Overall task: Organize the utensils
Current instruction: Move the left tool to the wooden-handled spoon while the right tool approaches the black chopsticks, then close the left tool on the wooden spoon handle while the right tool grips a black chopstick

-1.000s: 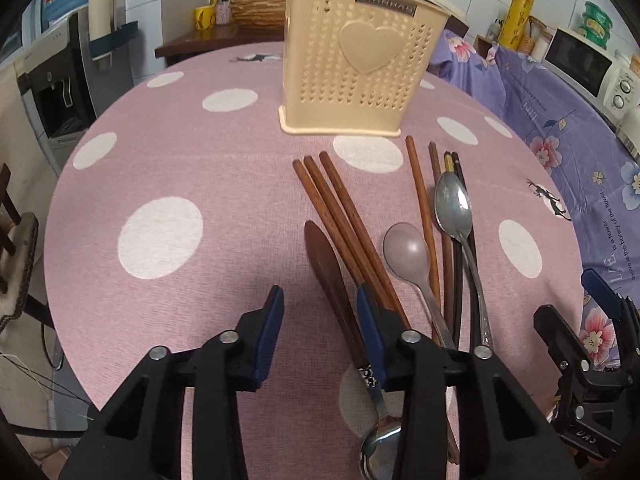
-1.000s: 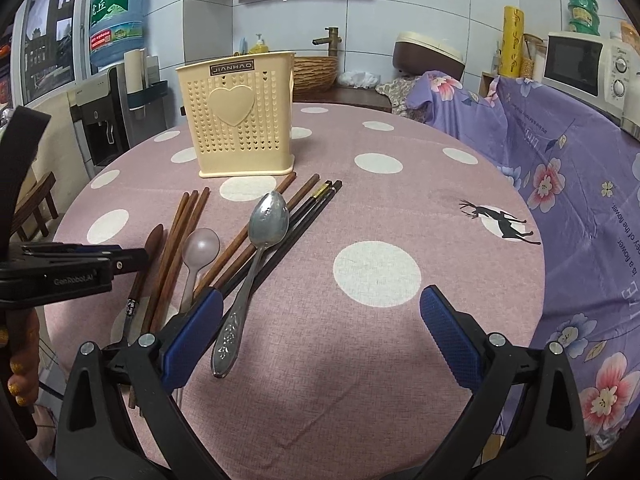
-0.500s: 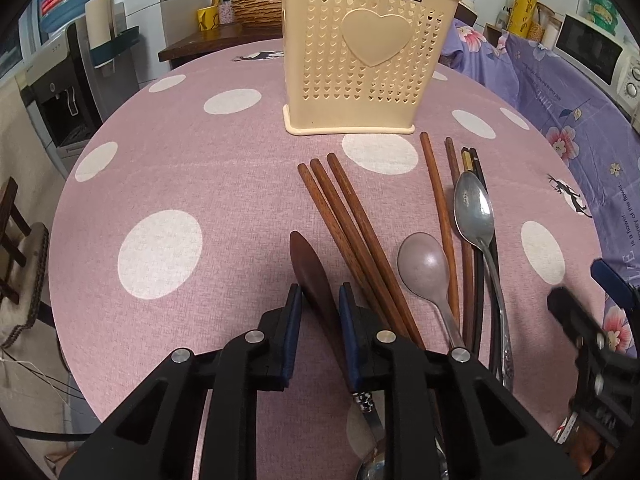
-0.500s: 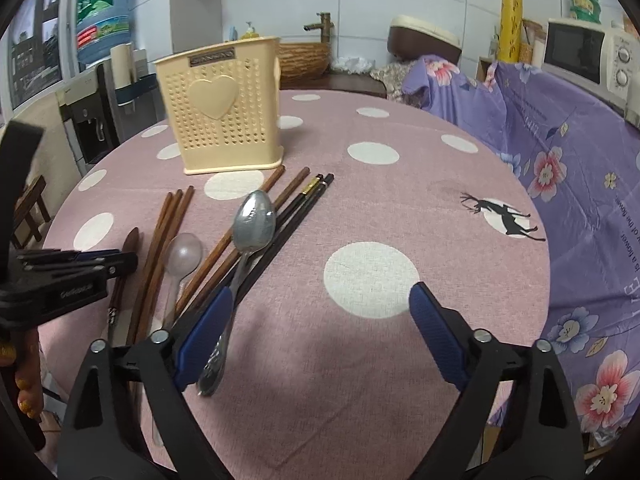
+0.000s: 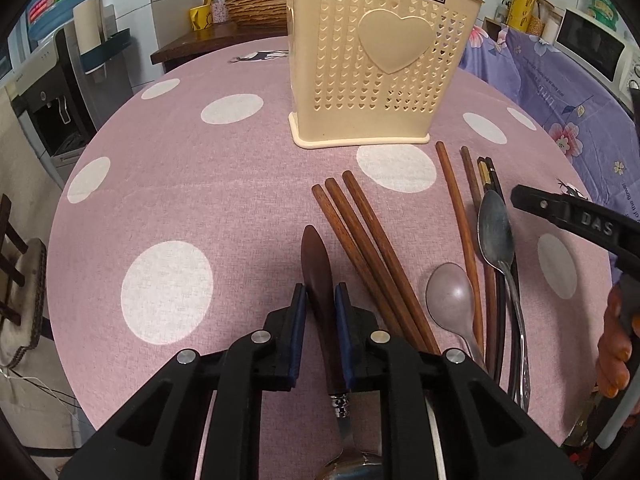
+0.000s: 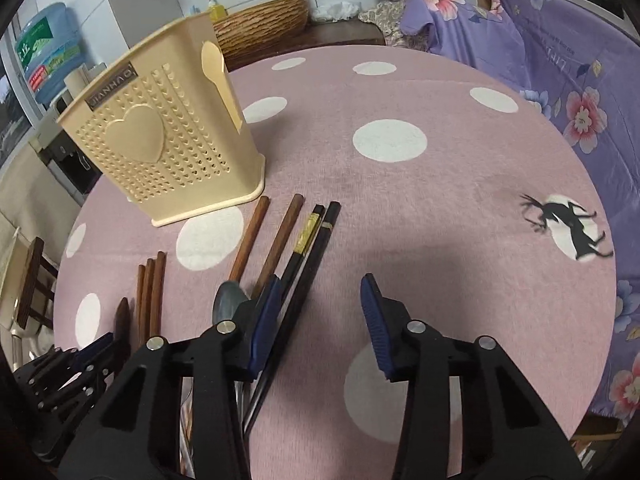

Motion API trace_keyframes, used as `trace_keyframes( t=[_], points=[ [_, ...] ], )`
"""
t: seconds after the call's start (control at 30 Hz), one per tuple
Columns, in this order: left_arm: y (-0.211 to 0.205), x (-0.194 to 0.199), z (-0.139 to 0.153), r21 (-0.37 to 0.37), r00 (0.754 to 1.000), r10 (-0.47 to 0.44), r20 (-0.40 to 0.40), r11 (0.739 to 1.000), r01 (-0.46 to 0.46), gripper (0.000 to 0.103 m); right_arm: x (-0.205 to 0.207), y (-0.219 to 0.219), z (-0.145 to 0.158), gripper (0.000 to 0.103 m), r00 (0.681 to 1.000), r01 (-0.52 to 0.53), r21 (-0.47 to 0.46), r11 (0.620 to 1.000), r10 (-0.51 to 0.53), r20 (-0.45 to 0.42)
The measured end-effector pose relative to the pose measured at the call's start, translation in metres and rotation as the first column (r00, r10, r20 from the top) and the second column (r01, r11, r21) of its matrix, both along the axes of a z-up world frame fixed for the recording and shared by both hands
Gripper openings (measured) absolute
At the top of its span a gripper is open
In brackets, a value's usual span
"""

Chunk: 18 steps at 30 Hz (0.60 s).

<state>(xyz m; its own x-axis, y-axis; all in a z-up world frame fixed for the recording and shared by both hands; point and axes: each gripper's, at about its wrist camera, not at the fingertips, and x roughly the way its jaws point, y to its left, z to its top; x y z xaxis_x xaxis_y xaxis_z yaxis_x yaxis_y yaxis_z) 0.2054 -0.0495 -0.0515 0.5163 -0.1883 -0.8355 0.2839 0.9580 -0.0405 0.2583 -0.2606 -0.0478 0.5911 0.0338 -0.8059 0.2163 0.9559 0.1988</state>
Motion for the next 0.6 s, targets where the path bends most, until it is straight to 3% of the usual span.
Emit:
trace_keyframes(
  t=[0.07, 0.33, 0.6],
  points=[
    [0.000, 0.001, 0.000, 0.005, 1.000, -0.005, 0.002, 1.000, 0.005, 0.016, 0.009, 0.003, -0.006, 0.037, 0.999, 0.000, -0.026, 1.000, -0.002, -0.046],
    [-0.001, 0.003, 0.000, 0.013, 1.000, -0.016, 0.000, 1.000, 0.016, 0.016, 0.023, 0.011, -0.010, 0.026, 0.998, -0.008, -0.084, 0.996, 0.002, -0.069],
    [-0.003, 0.011, 0.000, 0.032, 1.000, -0.012, -0.005, 0.999, 0.012, 0.016, 0.042, 0.004, -0.009, 0.022, 0.993, 0.030, -0.073, 0.997, -0.038, -0.111]
  ],
)
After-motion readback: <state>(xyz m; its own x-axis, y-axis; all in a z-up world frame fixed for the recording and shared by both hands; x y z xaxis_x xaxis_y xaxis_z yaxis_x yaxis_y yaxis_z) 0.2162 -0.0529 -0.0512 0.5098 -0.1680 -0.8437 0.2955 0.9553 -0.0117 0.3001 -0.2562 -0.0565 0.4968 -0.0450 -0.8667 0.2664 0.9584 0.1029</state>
